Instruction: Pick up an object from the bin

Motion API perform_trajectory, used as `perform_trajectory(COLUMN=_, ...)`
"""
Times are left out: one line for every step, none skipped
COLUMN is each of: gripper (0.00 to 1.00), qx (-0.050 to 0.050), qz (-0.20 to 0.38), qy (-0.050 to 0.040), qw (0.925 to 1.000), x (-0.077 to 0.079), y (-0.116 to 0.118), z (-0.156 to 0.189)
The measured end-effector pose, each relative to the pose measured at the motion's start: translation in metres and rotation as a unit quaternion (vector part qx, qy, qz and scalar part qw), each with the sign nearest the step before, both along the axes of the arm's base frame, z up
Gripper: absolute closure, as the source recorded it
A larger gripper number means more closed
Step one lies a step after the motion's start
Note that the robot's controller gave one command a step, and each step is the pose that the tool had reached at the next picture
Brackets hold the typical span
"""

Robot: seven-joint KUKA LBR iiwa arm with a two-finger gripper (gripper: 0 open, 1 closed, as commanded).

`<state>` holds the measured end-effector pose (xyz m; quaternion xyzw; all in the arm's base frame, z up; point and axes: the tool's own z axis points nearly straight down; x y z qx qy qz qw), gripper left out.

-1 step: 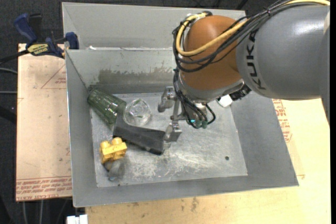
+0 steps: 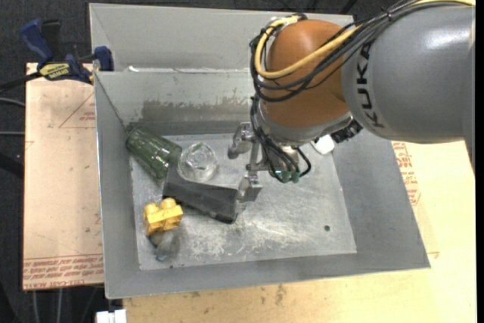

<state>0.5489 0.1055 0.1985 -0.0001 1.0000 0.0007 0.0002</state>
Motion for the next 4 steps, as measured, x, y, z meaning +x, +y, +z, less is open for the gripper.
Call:
perform_trajectory(gripper=0.00, qx=0.001, qz=0.003, qy=-0.0041, qw=1.0000, x=0.011, y=0.000, z=-0.046)
perform_trajectory(gripper=1.00, qx=0.004, qz=-0.015, qy=-0.0041, qw=0.9999, x=-0.002, y=-0.002, z=-0.123)
perform_trajectory(gripper=1.00, qx=0.004, qz=-0.015, qy=-0.0041, qw=0.9999, x=-0.002, y=-0.002, z=-0.123)
perform_trajectory(gripper=1.00, qx=0.000, qz=0.027, qy=-0.0019, qw=0.9996, x=-0.007, y=0.044, z=0.052)
